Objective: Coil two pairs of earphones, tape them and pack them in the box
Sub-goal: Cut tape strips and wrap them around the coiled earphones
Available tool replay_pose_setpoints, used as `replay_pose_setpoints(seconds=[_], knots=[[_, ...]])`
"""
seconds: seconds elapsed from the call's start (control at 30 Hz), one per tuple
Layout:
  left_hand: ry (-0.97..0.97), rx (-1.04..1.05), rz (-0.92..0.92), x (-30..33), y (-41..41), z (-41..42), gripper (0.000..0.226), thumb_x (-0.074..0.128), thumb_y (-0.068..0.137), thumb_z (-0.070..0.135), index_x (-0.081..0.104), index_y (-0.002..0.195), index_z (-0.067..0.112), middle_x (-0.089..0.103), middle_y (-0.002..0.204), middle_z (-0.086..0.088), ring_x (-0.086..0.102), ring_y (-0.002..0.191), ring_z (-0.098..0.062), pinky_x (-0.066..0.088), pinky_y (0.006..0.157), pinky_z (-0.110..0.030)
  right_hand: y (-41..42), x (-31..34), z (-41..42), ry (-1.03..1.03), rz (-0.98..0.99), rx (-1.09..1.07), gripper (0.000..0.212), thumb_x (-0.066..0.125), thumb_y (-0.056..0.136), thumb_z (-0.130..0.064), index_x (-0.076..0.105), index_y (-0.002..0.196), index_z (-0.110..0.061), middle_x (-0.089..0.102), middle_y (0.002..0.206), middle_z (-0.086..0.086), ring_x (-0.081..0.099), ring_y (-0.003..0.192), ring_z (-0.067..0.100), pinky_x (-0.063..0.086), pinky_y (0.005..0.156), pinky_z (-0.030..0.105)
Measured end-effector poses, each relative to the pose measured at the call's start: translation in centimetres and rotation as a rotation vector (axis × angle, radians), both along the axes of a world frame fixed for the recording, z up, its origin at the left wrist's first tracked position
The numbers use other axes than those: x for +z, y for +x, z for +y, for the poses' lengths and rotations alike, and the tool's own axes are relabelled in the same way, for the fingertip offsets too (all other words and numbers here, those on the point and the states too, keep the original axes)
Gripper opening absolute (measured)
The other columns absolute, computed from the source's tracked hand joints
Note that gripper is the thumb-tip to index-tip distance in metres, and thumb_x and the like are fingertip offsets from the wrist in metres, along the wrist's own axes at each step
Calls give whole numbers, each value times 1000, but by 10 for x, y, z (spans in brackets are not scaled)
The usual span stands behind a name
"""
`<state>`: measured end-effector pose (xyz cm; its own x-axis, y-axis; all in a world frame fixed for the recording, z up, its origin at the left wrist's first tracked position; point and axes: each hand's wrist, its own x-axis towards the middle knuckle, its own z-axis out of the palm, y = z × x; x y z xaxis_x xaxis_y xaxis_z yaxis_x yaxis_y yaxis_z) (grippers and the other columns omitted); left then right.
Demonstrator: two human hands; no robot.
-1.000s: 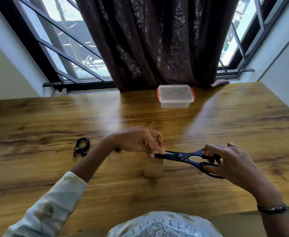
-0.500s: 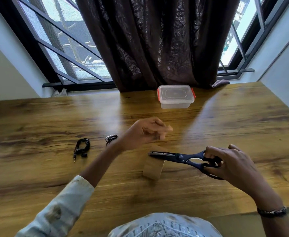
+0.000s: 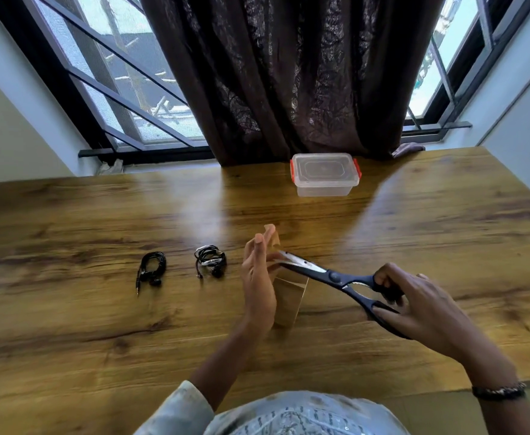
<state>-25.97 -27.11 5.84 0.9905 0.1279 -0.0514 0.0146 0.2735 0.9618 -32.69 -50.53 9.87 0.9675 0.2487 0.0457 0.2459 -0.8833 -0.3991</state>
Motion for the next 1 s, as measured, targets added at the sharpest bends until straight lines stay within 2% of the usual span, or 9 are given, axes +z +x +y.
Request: replay_pose_setpoints(seconds=[0.07, 0.13, 0.2, 0.27, 0.33, 0.47, 0.6, 0.8, 1.0], knots=[[10, 37, -17, -1, -1, -2, 47, 32, 93, 44, 57, 125, 21, 56, 127, -2, 63, 90, -2, 51, 72, -16, -1, 0, 1, 82, 1, -3, 51, 53, 73, -74, 42, 92, -28, 51, 74, -15, 48, 64, 4, 37, 62, 22], [42, 61, -40, -2, -1, -3, 49, 31, 94, 43, 58, 127, 18, 56, 127, -3, 62, 90, -11, 52, 70, -18, -1, -2, 1, 142, -5, -32, 55, 53, 73, -76, 42, 95, -26, 50, 77, -13, 48, 67, 7, 38, 61, 21], [75, 82, -49, -3, -1, -4, 48, 30, 96, 42, 58, 127, 18, 56, 127, -2, 61, 90, -15, 51, 68, -17, 0, -6, 0, 171, -25, -102, 46, 63, 77, -61, 41, 95, -25, 50, 78, -10, 50, 69, 9, 39, 60, 23], [113, 99, -51, -4, 1, -5, 46, 29, 98, 39, 57, 128, 18, 55, 126, -1, 60, 90, -14, 51, 67, -16, 1, -16, 0, 165, -43, -199, 37, 75, 79, -34, 43, 94, -23, 51, 78, -8, 50, 70, 13, 39, 59, 26], [139, 103, -57, -5, 2, -5, 42, 28, 101, 34, 57, 128, 19, 55, 125, 0, 60, 90, -13, 51, 68, -16, 3, -30, 5, 134, -33, -309, 35, 77, 78, -25, 47, 95, -19, 53, 80, -6, 53, 72, 17, 41, 62, 31], [149, 100, -56, -6, 3, -5, 40, 28, 101, 36, 57, 126, 22, 56, 124, 3, 61, 86, -7, 51, 71, -18, 7, -65, 19, 125, -41, -590, 35, 79, 76, -28, 59, 98, -9, 62, 86, 5, 60, 81, 26, 42, 69, 31], [148, 92, -43, -7, 3, -7, 41, 29, 102, 29, 59, 126, 16, 57, 126, -1, 63, 85, -7, 48, 70, -14, 10, -82, 27, 99, -116, -756, 37, 78, 78, -28, 60, 96, -3, 65, 86, 14, 61, 78, 31, 43, 69, 34], [137, 113, -56, -9, 3, -7, 39, 30, 103, 24, 60, 125, 12, 56, 125, -4, 61, 99, -28, 48, 69, -13, 17, -94, 29, 47, -106, -762, 40, 78, 77, -26, 55, 100, -1, 60, 87, 15, 57, 79, 30, 52, 70, 42], [114, 120, -72, -8, 3, -9, 41, 32, 100, 31, 60, 124, 12, 56, 125, -4, 59, 100, -32, 48, 69, -12, 20, -95, 33, -36, -76, -758, 40, 74, 81, -27, 54, 104, 0, 58, 92, 17, 56, 83, 30, 52, 76, 43]])
